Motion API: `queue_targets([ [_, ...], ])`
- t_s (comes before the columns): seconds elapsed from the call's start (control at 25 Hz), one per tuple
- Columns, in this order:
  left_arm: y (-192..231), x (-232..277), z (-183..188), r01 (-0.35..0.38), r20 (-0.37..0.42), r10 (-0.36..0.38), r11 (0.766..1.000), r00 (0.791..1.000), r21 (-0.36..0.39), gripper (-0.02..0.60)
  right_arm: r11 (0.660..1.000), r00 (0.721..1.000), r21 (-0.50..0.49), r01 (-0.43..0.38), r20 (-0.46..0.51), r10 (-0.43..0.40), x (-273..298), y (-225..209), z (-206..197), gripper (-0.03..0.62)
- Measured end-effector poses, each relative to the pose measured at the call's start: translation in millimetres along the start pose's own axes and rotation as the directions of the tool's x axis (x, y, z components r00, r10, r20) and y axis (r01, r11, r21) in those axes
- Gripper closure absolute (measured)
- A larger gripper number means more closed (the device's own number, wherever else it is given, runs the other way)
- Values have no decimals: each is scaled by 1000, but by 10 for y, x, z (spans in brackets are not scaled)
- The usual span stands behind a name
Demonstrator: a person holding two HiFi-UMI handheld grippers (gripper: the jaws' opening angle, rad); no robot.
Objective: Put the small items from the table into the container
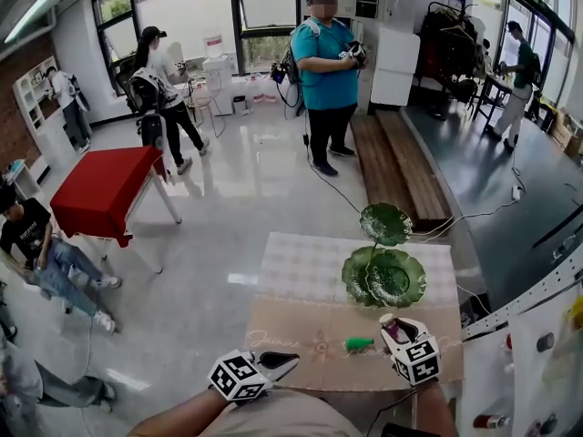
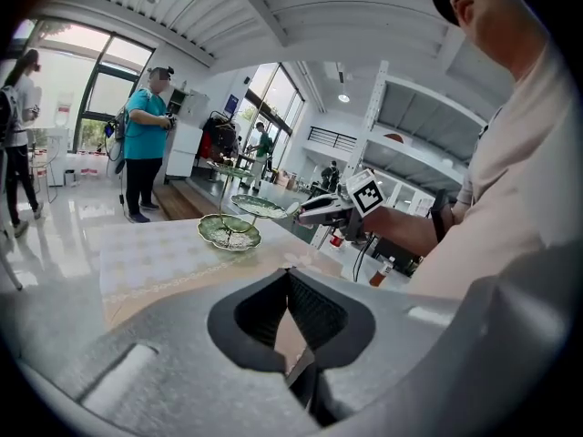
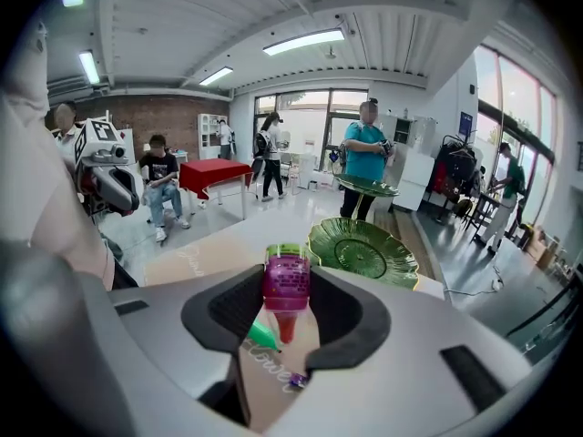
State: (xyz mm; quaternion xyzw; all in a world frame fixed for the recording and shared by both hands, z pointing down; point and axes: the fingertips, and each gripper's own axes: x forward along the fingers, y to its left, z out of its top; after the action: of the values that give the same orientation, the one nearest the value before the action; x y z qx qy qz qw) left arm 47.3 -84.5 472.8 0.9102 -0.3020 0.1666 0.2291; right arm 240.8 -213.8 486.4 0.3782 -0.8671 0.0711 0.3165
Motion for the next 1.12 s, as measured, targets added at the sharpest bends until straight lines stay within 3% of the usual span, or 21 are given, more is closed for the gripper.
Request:
queue_targets([
  [0.56, 64, 6, -36, -14, -10, 14, 1000, 1000, -8, 571, 999, 999, -26, 44, 25, -43, -33, -522, 399, 430],
  [0.72, 168, -58, 47, -40, 6, 40, 999, 999, -2, 571, 996, 996, -46, 79, 50, -77, 125, -783, 700, 430],
  [1.12, 308, -101, -34, -69, -12, 69, 997, 998, -44, 571, 992, 986, -74, 107, -123, -115, 874, -1250, 366, 430],
])
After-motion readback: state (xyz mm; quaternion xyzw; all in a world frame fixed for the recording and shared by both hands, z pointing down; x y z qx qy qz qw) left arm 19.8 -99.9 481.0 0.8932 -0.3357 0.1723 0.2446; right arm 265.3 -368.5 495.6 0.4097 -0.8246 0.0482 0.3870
